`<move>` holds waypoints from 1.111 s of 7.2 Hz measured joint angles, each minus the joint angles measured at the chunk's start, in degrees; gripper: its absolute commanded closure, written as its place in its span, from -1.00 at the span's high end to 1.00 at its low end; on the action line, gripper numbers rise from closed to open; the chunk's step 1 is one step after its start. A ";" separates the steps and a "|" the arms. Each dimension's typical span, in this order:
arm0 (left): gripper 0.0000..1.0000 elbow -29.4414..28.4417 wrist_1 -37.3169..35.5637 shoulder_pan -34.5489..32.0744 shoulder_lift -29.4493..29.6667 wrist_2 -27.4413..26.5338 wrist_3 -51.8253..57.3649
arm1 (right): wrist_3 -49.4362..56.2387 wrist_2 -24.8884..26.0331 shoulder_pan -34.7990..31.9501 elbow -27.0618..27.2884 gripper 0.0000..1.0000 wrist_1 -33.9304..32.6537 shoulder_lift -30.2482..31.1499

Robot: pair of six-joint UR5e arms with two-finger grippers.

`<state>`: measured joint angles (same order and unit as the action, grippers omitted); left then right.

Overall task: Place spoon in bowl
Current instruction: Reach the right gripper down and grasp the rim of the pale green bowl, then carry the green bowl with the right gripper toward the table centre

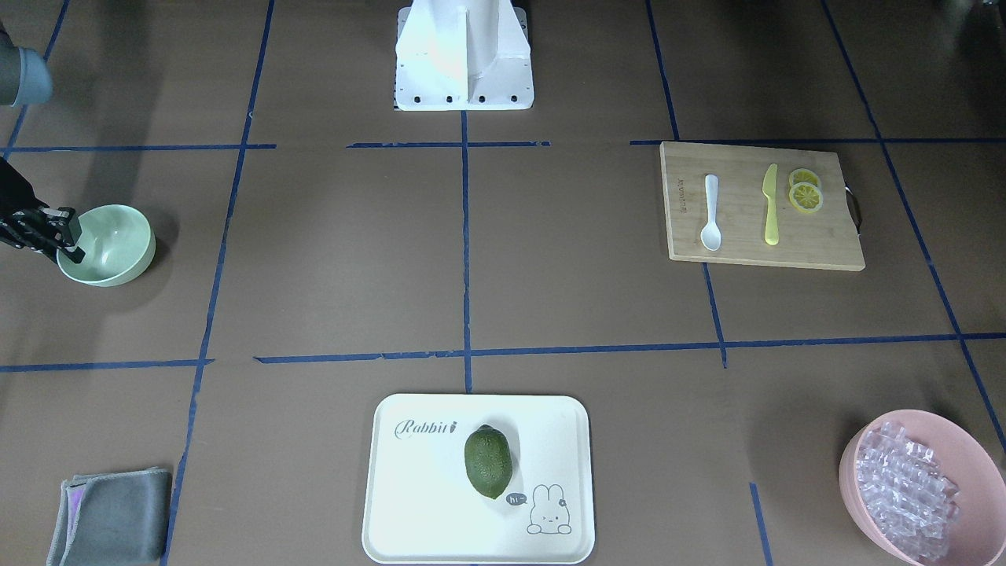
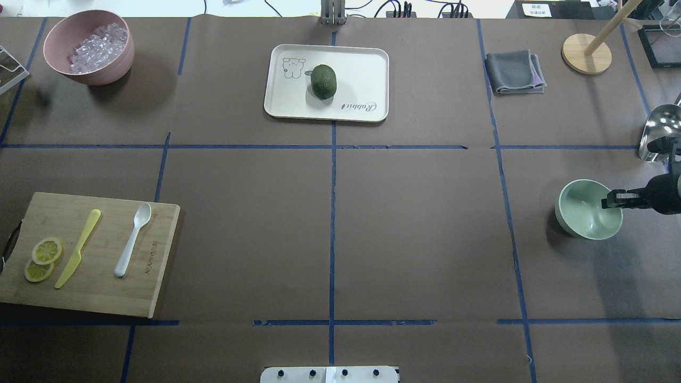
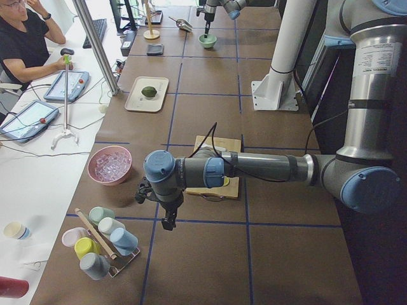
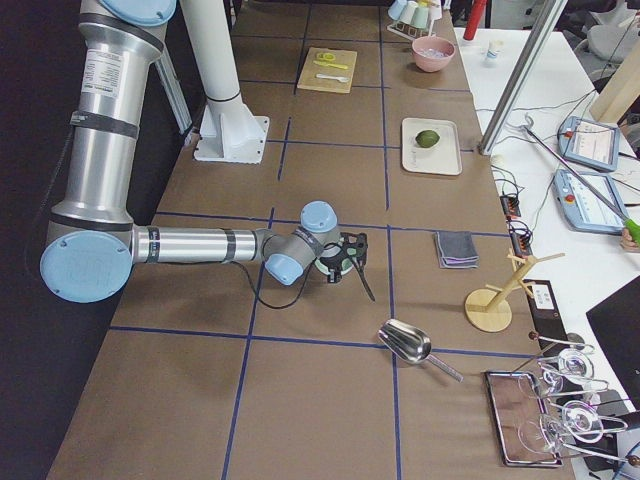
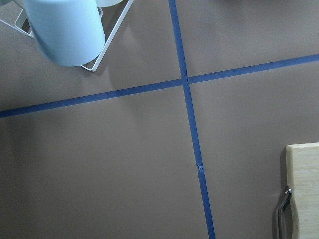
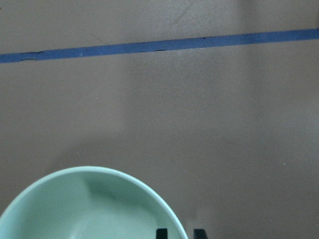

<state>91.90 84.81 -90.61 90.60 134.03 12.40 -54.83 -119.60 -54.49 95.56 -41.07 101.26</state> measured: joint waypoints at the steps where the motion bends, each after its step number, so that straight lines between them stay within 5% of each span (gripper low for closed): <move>1: 1.00 0.01 0.00 0.00 -0.07 0.00 -0.03 | -0.06 -0.54 0.00 0.60 -1.00 -0.06 -0.03; 5: 1.00 0.15 0.02 0.00 -0.16 0.07 -0.19 | -6.71 -8.98 -1.70 10.59 -1.00 -2.78 -2.39; 8: 1.00 0.97 1.45 0.00 -0.15 0.15 -2.84 | -14.35 -6.55 2.77 18.62 -1.00 -21.92 -16.02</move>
<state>92.86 86.26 -90.61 90.45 134.18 9.57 -69.18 -126.15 -51.72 114.17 -62.99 85.24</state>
